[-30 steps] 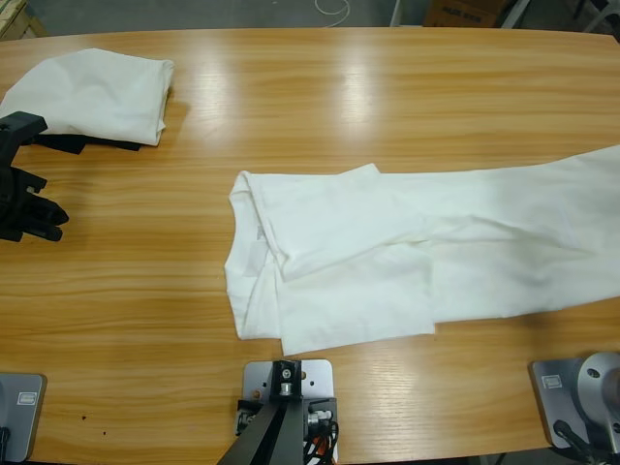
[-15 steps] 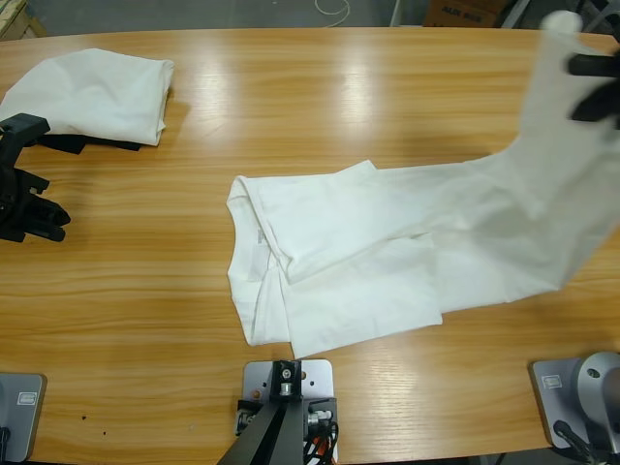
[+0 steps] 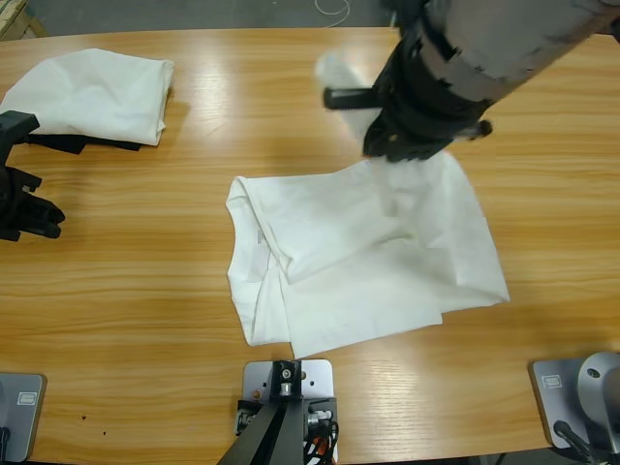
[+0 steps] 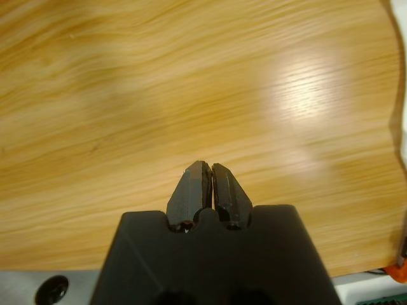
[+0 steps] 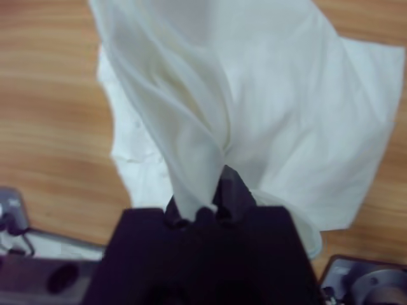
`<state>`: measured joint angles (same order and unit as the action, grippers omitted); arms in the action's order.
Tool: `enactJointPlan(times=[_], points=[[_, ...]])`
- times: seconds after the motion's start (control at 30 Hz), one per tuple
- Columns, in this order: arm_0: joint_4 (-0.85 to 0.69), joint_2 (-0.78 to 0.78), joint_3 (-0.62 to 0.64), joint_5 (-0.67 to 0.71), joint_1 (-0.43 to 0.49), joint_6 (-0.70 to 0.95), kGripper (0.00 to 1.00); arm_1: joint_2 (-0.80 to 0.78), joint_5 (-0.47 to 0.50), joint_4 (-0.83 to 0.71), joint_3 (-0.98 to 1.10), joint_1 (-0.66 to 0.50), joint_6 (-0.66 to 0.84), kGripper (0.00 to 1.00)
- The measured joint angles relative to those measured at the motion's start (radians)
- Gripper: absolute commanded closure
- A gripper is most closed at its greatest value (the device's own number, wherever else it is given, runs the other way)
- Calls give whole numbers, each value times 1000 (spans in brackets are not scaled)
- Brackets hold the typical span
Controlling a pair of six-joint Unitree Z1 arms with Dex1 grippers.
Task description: Fold clothes
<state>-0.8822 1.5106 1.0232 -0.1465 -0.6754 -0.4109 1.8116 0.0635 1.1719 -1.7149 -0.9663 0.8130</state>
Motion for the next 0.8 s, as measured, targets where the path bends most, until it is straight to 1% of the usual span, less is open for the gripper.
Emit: enactJointPlan(times=[0.3,0.63,0.8], points=[[0,0,-17,-5,0,-1,1000,67,-101,-2,-89,-81,21,1000],[0,0,-17,-5,1,-1,1000,155,-140,-4,-145,-104,26,1000],[0,0,-18,-5,1,-1,1000,215,-152,-40,-178,-122,39,1000]])
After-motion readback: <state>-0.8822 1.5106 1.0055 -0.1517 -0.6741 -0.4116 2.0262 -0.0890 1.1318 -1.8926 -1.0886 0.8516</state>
